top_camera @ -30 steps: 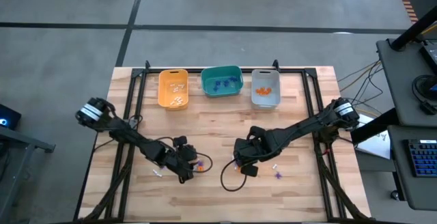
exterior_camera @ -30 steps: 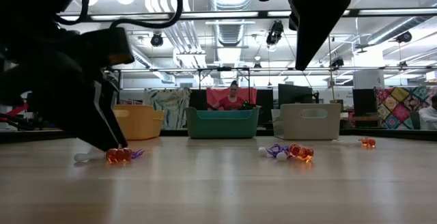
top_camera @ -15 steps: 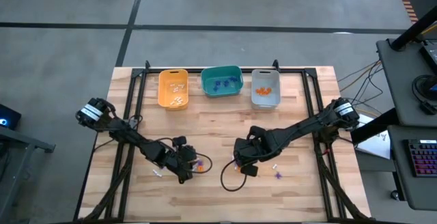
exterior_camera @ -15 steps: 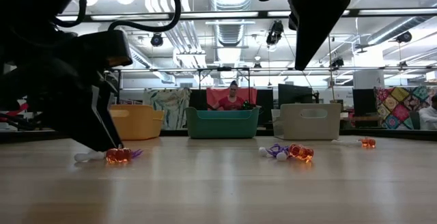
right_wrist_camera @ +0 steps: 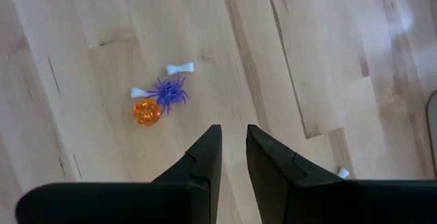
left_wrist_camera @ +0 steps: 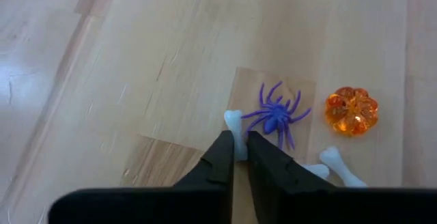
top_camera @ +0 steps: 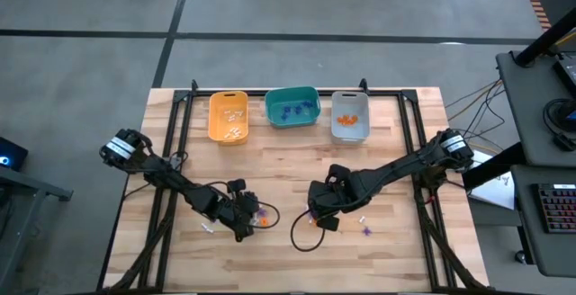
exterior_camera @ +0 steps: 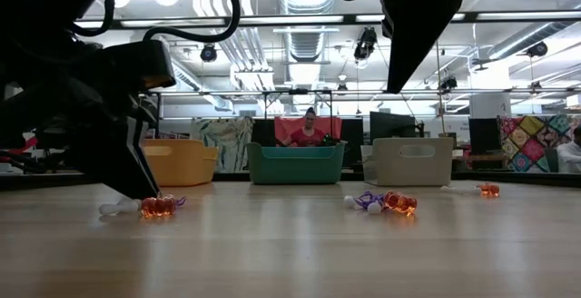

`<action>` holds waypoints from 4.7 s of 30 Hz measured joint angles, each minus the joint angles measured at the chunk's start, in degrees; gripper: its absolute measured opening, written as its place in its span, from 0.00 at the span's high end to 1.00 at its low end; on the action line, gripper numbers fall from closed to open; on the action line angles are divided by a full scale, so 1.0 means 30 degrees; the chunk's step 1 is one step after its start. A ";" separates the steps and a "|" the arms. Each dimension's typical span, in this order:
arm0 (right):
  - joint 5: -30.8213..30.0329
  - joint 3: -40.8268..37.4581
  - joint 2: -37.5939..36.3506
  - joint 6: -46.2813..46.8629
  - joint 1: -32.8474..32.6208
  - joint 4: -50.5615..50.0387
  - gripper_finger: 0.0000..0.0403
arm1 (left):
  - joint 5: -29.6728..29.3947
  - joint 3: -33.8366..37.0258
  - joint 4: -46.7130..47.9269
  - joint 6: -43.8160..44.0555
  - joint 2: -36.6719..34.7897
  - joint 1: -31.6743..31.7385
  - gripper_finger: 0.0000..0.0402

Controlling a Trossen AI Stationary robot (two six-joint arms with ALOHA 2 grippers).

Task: Sort Halloween decoration
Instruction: Put the white bone toy into the yellow bin, then put the orange pumpkin toy into the gray bin

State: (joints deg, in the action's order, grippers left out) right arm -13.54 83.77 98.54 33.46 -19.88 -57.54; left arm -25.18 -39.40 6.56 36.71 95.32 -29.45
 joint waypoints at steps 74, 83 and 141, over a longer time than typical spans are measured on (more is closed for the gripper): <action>-0.0179 0.0000 0.0015 -0.1358 0.0007 -0.0015 0.85 | 0.3624 -0.3861 0.8693 -1.3143 -0.3665 2.4035 1.00; -0.0517 0.0000 0.0015 -0.1358 0.0015 -0.0015 0.85 | 0.1961 -0.3861 0.8234 -1.3130 -0.3401 2.4035 0.99; -0.0574 -0.0648 -0.1959 -0.1265 0.0142 -0.3045 0.85 | 0.1968 -0.3825 0.2788 -0.8765 -0.8898 0.7352 0.83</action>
State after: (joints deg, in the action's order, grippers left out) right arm -15.26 81.82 92.67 29.67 -19.45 -66.67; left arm -19.27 -50.87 14.92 10.41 68.63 -7.40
